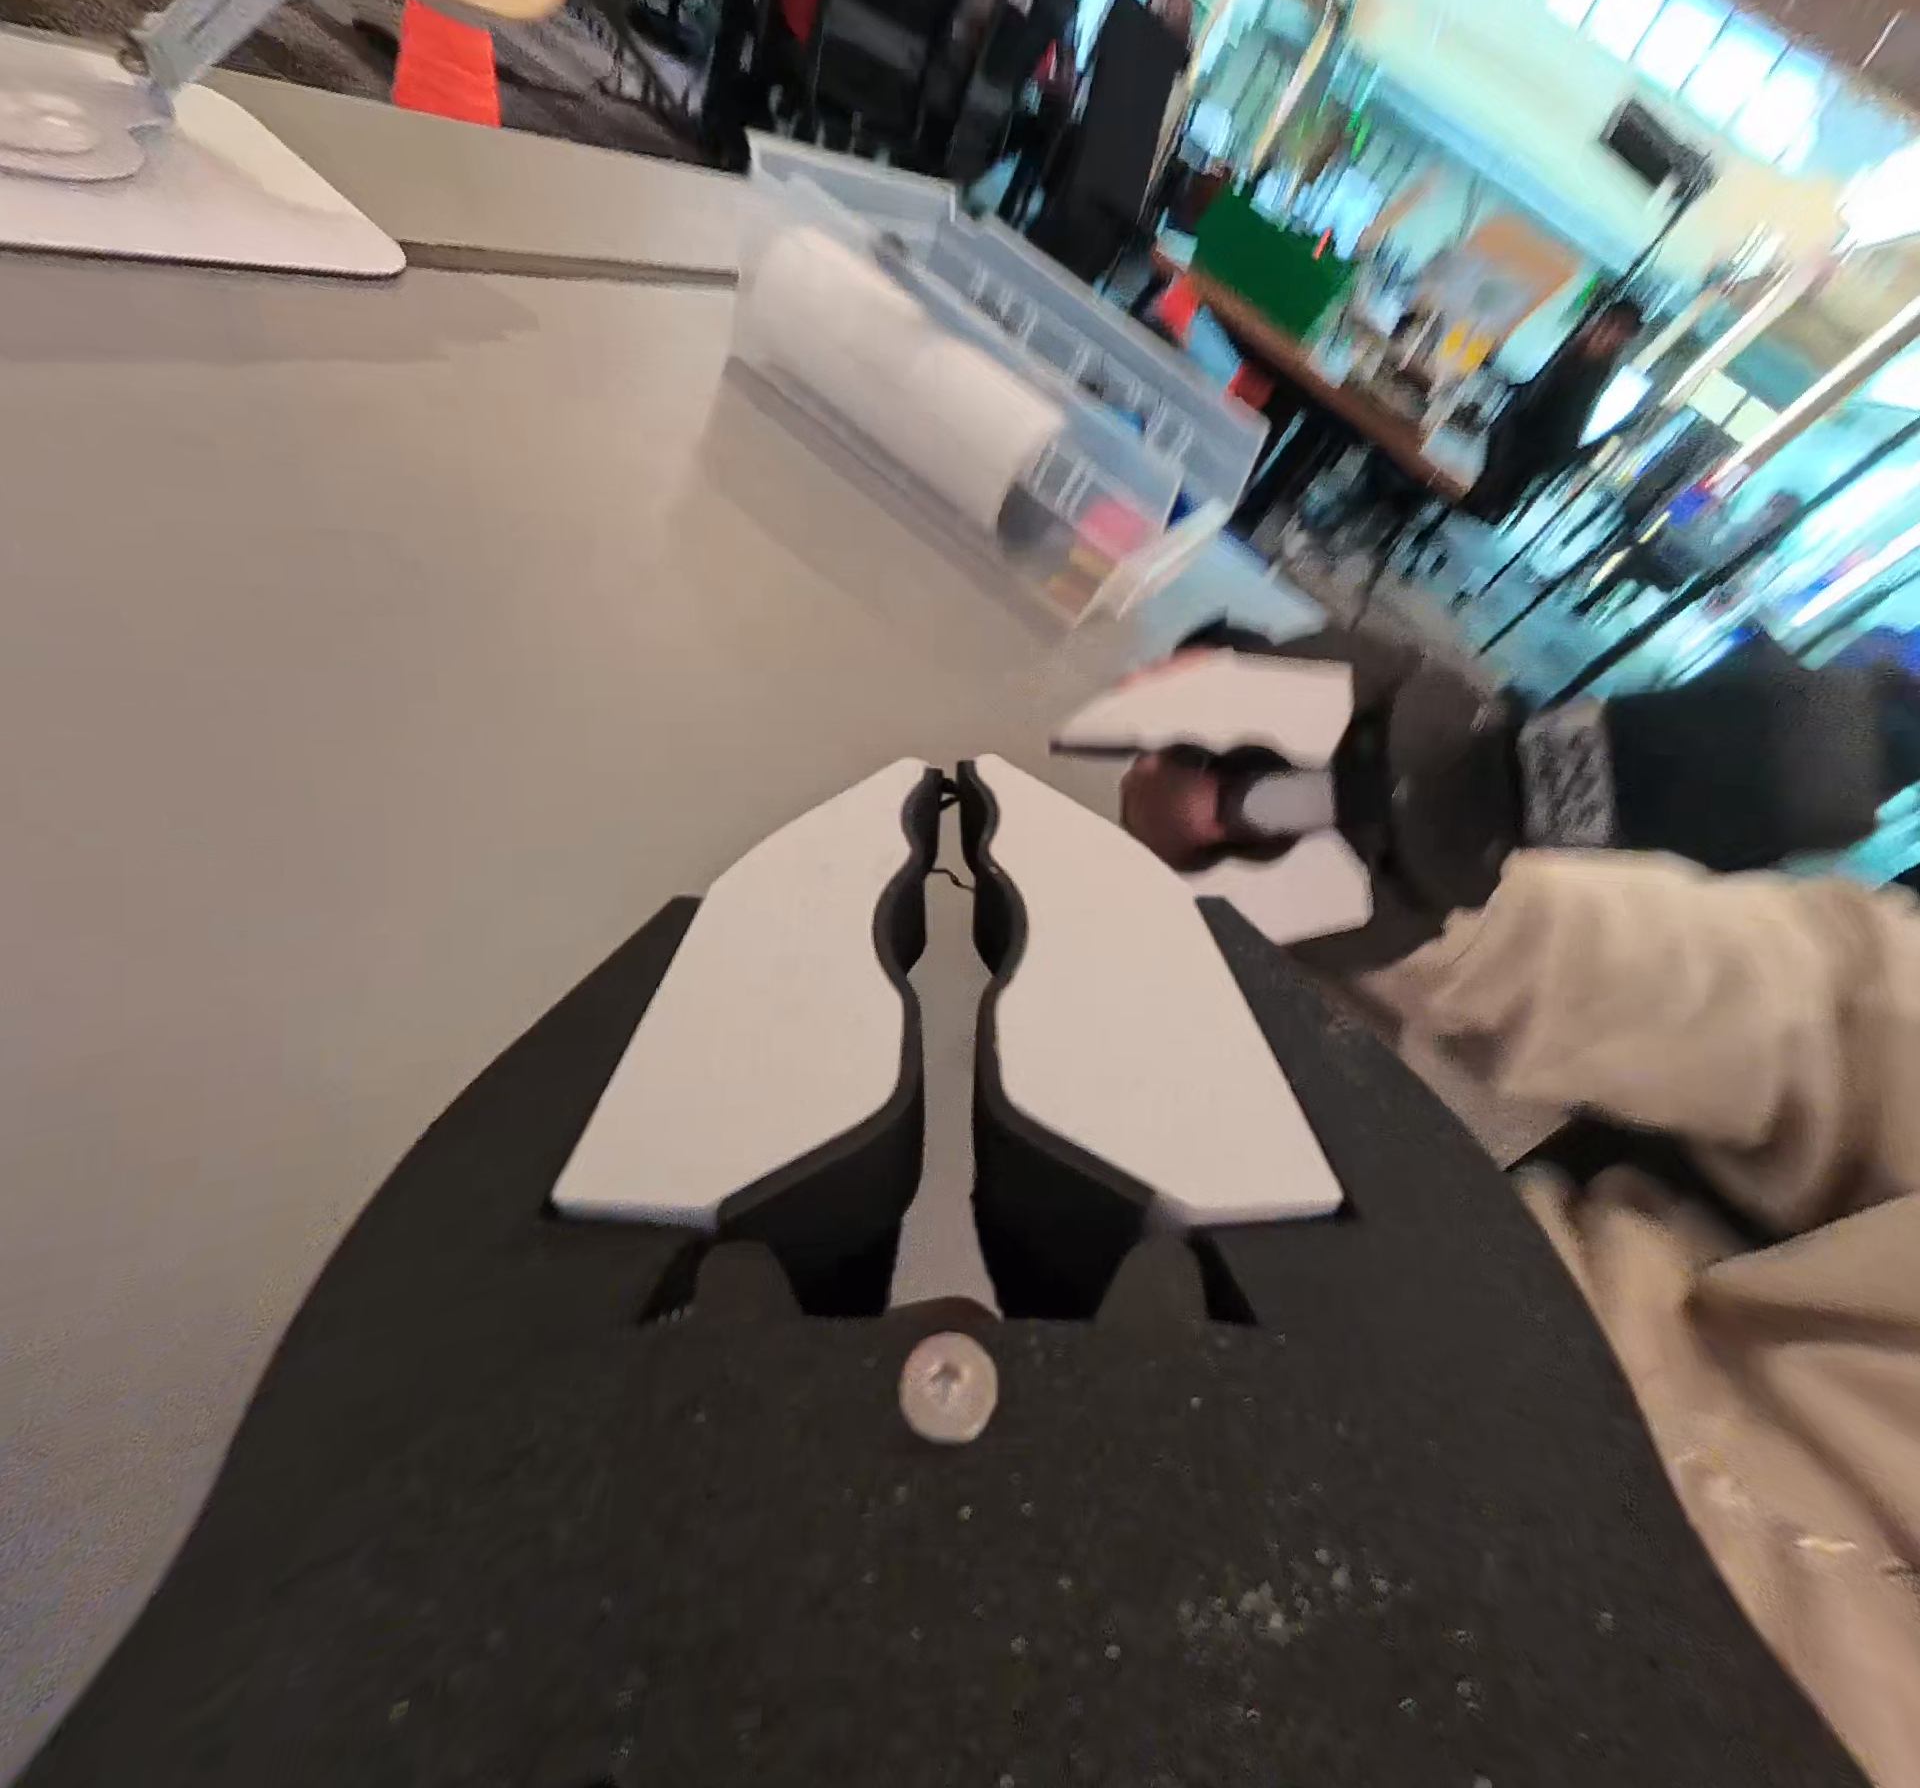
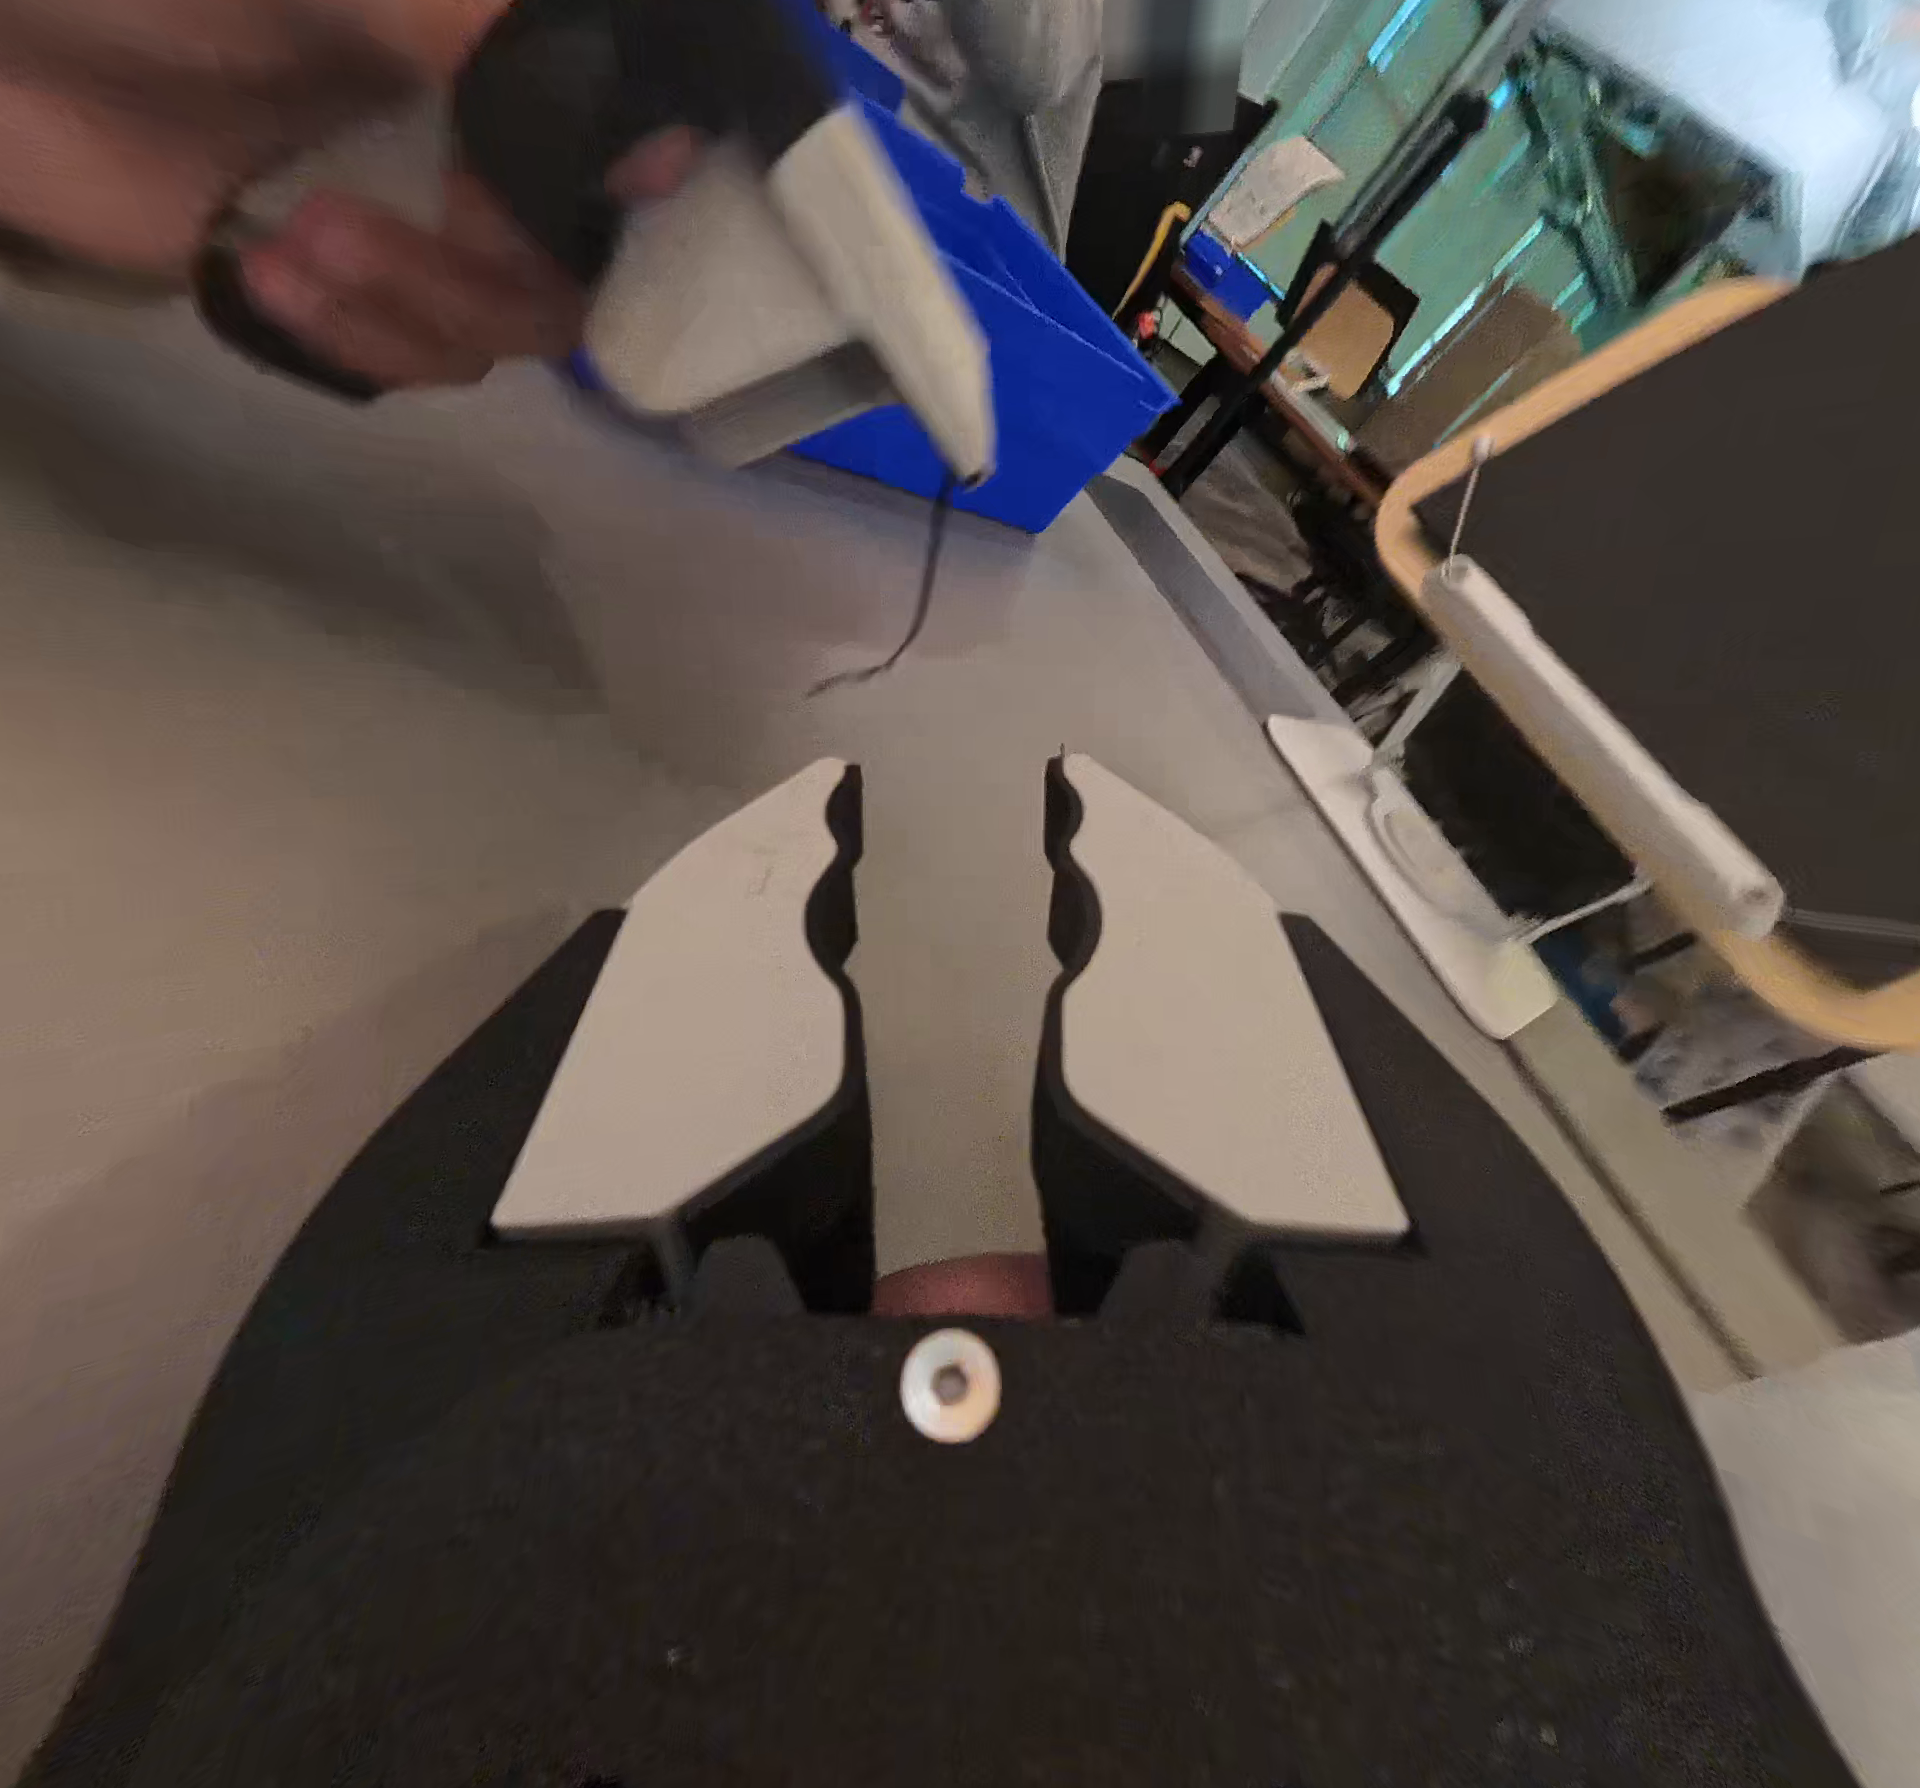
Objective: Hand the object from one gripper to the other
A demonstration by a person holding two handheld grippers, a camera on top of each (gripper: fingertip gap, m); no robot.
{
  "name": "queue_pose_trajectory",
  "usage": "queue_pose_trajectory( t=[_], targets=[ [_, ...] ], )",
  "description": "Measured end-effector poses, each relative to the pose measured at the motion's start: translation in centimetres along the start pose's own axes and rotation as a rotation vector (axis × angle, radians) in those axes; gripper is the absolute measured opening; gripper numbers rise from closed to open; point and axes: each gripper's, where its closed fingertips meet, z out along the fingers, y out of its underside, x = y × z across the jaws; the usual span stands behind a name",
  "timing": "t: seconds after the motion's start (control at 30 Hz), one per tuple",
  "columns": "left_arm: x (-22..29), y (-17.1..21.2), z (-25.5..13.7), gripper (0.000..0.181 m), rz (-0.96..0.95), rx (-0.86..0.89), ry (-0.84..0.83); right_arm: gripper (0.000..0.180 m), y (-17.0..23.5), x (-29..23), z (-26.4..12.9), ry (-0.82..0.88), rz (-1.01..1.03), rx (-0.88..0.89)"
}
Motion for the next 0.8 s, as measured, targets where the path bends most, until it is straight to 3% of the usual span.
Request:
queue_pose_trajectory(
  t=[0.17, 0.3, 0.53, 0.6, 0.8],
  targets=[
    [-0.8, -2.6, -2.3, 0.002, -0.397, 0.173, 0.172, 0.042, -1.6, -0.6, 0.2, 0.052, -0.069, 0.049],
    [0.6, -2.3, -1.4, 0.002, -0.518, 0.185, 0.276, 0.042, -3.6, -0.6, 0.4, 0.093, -0.039, 0.117],
    [2.2, -1.0, 0.2, 0.002, -0.577, 0.127, 0.363, 0.025, -3.3, -0.1, 0.4, 0.133, -0.082, 0.097],
    [2.3, -0.7, 0.3, 0.002, -0.582, 0.114, 0.37, 0.002, -2.8, 0.3, 0.2, 0.144, -0.098, 0.081],
    [1.8, 0.2, 0.8, 0.003, -0.563, 0.086, 0.348, 0.001, -2.3, -0.2, 0.2, 0.043, -0.052, 0.041]
  ],
)
